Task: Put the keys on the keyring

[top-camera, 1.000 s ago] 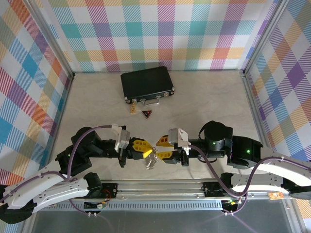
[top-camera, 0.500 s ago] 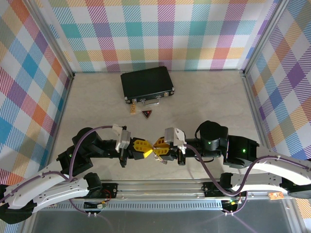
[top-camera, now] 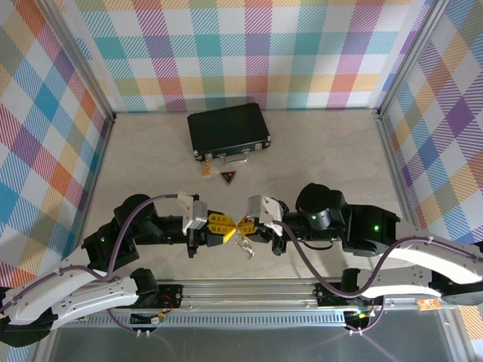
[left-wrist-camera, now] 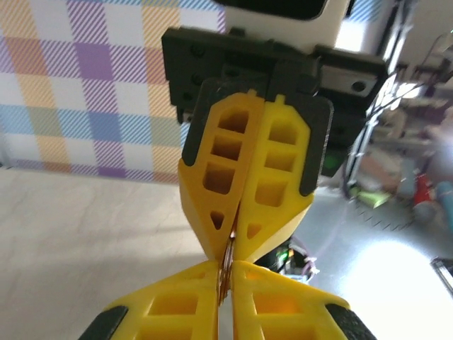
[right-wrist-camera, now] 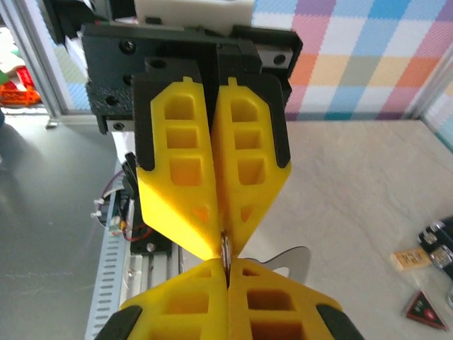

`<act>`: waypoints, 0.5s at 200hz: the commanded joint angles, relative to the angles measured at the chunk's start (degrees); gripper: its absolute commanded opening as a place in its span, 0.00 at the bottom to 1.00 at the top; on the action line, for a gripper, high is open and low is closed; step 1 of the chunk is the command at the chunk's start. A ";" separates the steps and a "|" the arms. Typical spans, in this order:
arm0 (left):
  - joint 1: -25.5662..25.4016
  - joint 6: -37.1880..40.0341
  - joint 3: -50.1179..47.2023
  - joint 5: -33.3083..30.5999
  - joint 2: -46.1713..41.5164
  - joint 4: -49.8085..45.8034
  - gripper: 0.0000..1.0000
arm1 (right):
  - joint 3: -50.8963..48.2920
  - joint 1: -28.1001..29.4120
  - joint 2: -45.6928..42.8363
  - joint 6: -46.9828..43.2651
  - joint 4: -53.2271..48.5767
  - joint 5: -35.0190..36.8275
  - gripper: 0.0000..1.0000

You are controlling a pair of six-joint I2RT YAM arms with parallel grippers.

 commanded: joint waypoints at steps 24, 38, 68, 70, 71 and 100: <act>-0.21 5.63 4.50 -5.62 2.49 -11.34 0.17 | 9.89 -0.05 6.53 -2.62 -13.81 4.19 0.00; -0.21 5.81 4.59 -6.05 2.83 -11.15 0.18 | 11.44 -0.01 8.10 -2.87 -15.27 4.03 0.00; -0.21 5.79 4.49 -5.95 3.46 -10.29 0.13 | 13.02 -0.07 10.36 -3.85 -16.55 3.43 0.00; -0.26 5.78 4.54 -5.88 3.51 -10.28 0.12 | 13.07 -0.02 10.34 -3.93 -16.48 3.41 0.00; -0.24 5.79 4.51 -5.87 3.55 -10.28 0.12 | 13.04 -0.01 10.39 -3.95 -16.42 3.32 0.00; -0.21 5.81 4.45 -5.68 3.60 -10.23 0.02 | 13.00 -0.14 10.21 -4.25 -15.50 2.12 0.00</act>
